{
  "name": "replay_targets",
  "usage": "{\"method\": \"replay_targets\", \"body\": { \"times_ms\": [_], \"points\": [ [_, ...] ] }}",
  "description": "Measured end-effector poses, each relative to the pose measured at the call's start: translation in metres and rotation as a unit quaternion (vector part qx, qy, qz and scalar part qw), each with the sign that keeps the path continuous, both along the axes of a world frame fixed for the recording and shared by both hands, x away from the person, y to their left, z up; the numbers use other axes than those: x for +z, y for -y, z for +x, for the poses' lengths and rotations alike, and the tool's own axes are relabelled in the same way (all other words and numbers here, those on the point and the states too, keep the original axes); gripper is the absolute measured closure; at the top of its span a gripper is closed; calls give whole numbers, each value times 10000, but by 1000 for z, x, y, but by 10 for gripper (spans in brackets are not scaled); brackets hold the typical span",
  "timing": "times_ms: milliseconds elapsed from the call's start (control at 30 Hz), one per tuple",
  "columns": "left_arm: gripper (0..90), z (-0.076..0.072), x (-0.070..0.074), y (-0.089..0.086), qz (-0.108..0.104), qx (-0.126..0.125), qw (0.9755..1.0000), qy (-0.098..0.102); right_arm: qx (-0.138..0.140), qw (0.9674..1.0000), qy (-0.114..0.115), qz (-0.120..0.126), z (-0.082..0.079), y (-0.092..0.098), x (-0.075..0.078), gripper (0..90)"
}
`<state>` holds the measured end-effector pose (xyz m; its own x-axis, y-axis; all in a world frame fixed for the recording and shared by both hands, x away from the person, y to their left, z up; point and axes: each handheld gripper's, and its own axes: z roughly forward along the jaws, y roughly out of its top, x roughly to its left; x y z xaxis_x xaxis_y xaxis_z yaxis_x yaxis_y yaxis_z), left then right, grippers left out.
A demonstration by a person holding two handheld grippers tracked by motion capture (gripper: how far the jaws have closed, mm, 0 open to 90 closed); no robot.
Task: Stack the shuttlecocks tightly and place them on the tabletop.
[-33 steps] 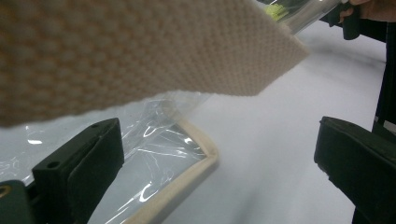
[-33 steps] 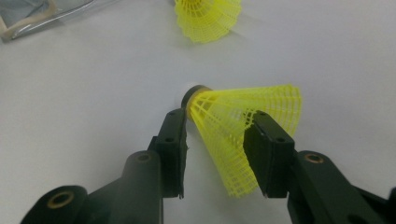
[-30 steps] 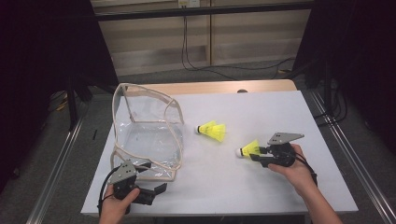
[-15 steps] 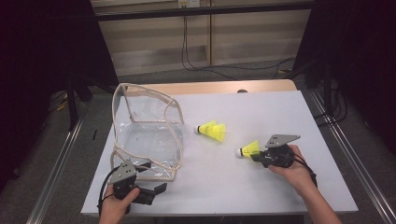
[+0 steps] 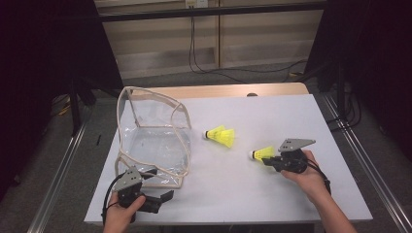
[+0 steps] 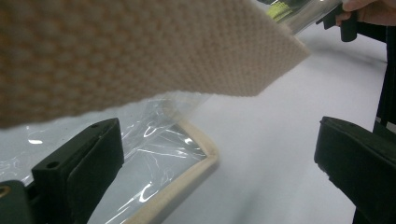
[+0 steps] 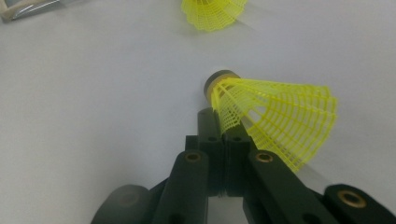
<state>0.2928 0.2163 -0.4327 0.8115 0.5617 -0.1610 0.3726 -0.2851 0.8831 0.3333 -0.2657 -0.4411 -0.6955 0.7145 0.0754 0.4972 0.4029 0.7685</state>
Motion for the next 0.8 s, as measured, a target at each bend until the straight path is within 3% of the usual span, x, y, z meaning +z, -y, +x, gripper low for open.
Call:
{"method": "replay_targets", "body": {
  "times_ms": [567,800],
  "points": [
    [27,-2,0,-1,1,13,10000,7,-185,9989,97,429,3,0,2,898],
    [27,-3,0,-1,-38,24,10000,18,-208,9984,163,494,3,-3,4,898]
  ]
}}
